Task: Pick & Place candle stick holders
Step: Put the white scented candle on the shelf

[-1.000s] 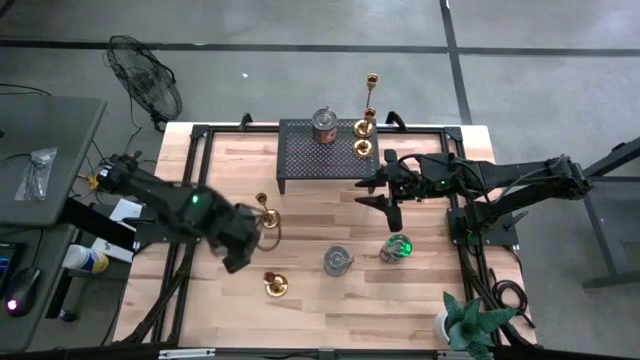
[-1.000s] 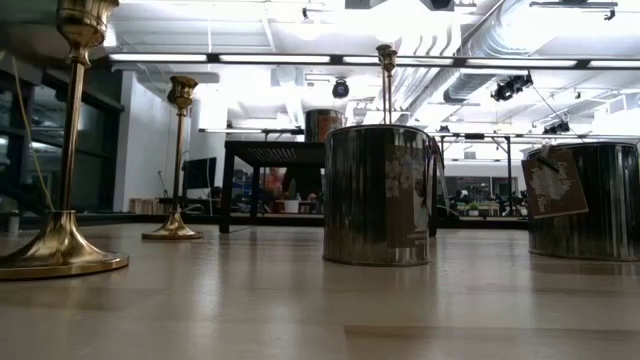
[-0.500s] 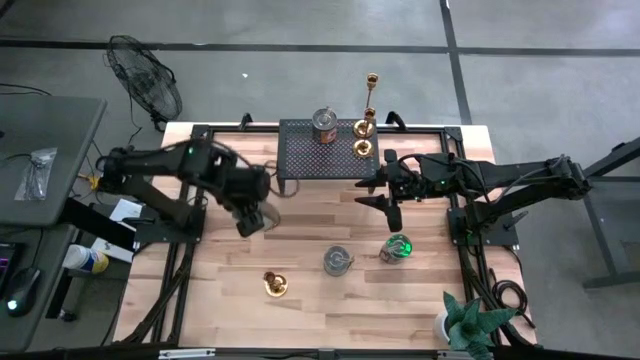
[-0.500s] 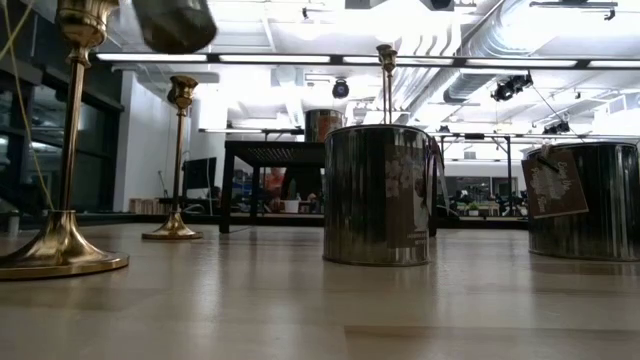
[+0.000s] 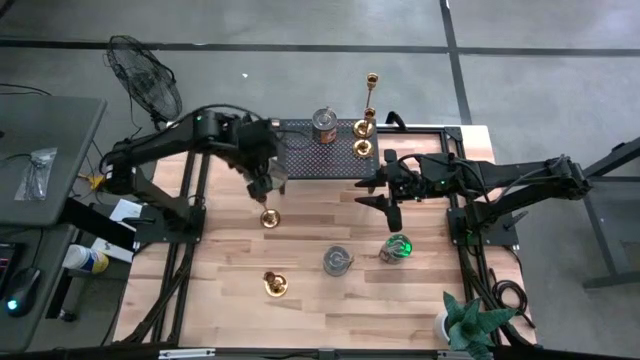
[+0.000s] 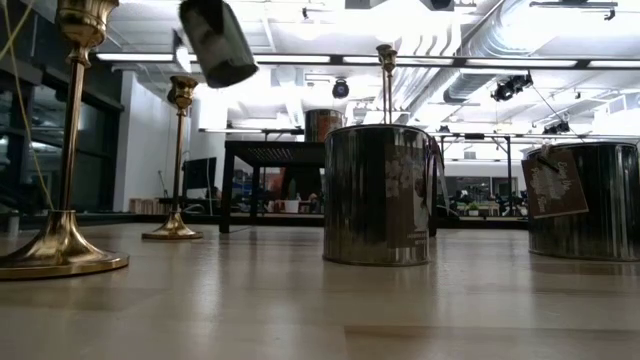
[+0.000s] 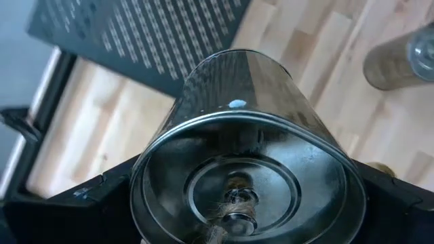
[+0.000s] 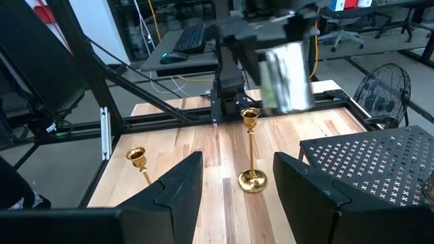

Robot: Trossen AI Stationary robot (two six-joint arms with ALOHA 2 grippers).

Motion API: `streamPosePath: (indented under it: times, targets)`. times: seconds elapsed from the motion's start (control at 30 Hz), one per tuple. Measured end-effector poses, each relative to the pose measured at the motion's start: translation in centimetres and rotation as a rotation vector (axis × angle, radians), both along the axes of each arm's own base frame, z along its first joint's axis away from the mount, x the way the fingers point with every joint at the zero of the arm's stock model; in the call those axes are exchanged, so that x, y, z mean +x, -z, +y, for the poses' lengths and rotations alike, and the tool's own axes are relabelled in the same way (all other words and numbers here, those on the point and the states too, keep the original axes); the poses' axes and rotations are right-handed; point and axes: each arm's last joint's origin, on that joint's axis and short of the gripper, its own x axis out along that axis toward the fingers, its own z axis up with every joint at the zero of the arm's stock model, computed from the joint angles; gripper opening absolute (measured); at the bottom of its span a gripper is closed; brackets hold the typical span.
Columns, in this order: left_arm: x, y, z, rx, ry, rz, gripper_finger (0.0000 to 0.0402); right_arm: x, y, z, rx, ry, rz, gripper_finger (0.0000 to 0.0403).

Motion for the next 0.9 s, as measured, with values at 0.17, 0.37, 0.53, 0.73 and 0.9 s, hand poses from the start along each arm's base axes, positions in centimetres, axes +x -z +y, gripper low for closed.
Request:
streamPosePath:
  times: [0.17, 0.37, 0.53, 0.73, 0.9]
  targets:
    - [0.5, 0.3, 2.2, 0.05, 0.008, 0.006, 0.0356, 0.0, 0.0, 0.0, 0.0, 0.0, 0.0, 0.0174]
    - [1.6, 1.5, 4.6, 0.089, 0.011, 0.052, 0.0356, 0.0, 0.0, 0.0, 0.0, 0.0, 0.0, 0.0174]
    - [2.8, 2.7, 6.0, 0.089, 0.004, 0.083, 0.0356, 0.0, 0.0, 0.0, 0.0, 0.0, 0.0, 0.0174]
    - [4.3, 3.0, 8.0, 0.117, -0.026, 0.107, 0.0356, 0.0, 0.0, 0.0, 0.0, 0.0, 0.0, 0.0174]
    - [5.8, 2.7, 9.8, 0.15, -0.054, 0.128, 0.0356, 0.0, 0.0, 0.0, 0.0, 0.001, 0.0, 0.0174]
